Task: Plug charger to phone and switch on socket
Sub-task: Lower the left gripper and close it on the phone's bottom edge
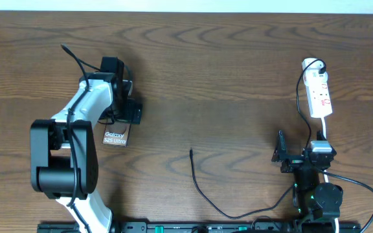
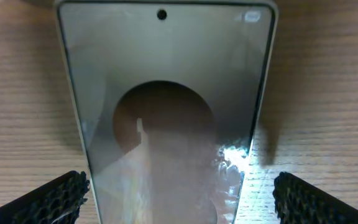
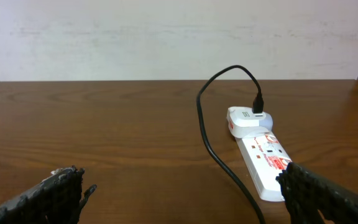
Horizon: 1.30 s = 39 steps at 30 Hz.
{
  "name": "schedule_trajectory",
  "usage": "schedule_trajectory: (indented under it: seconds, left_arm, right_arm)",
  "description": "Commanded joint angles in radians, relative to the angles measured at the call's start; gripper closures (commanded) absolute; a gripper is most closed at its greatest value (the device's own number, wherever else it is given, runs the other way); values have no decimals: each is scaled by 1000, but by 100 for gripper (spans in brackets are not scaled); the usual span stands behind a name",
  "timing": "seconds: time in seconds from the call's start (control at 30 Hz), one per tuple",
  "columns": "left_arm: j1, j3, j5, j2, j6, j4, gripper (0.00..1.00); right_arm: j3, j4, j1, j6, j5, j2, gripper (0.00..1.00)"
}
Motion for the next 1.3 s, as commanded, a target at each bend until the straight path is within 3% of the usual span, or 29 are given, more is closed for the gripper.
schedule_trajectory:
  seconds: [0.0, 1.27]
  left_arm:
    - [2, -6, -10, 32, -8, 4, 2]
    - [2, -6, -10, 58, 29, -6, 2]
  right_arm:
    - [-1, -4, -4, -11, -2, -5, 1]
    - [-1, -4, -4, -11, -2, -5, 1]
